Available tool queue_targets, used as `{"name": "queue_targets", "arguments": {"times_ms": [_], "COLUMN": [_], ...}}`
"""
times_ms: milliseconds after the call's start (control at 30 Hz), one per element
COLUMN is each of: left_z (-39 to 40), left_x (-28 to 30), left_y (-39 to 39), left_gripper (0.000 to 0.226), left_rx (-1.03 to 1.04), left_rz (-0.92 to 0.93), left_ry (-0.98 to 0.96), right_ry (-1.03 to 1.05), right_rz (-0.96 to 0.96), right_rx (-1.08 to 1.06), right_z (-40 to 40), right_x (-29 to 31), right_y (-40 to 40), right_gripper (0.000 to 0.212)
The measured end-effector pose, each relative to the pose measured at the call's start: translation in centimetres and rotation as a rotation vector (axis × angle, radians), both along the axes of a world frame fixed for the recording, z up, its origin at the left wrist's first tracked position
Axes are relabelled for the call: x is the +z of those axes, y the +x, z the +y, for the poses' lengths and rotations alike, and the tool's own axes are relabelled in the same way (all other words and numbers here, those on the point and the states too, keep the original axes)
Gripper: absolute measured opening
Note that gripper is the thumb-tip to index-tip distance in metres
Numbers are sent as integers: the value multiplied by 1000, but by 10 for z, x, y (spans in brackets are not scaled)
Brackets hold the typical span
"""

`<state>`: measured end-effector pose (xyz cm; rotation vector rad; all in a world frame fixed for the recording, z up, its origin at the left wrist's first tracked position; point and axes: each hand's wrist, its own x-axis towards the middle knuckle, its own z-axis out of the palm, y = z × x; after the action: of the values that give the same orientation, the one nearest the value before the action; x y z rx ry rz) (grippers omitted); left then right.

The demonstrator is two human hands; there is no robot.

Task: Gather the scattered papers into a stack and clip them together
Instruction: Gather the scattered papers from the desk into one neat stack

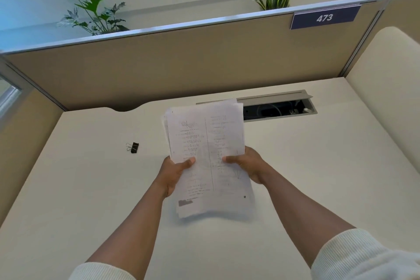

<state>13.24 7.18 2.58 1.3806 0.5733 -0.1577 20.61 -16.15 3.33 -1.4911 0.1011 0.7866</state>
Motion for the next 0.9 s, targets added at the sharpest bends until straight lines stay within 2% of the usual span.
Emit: {"name": "queue_targets", "arguments": {"times_ms": [133,333,500,667,800,900], "left_z": [-4,-6,-8,-12,-14,-15], "left_x": [18,36,41,59,73,75], "left_y": [16,22,16,21,32,39], "left_gripper": [26,42,27,25,45,44], "left_rx": [111,184,162,234,312,392], "left_rz": [-140,-233,-309,-407,-509,-537], "left_ry": [66,134,162,155,206,240], "right_ry": [30,50,46,48,71,61], "right_rz": [-169,-315,-372,-390,-404,-426], "right_rx": [-88,-139,-123,-134,-141,-138], "right_z": [11,15,11,11,13,13], "right_x": [17,32,29,31,37,41], "right_y": [10,14,10,9,12,13], "right_gripper": [30,29,27,25,26,29]}}
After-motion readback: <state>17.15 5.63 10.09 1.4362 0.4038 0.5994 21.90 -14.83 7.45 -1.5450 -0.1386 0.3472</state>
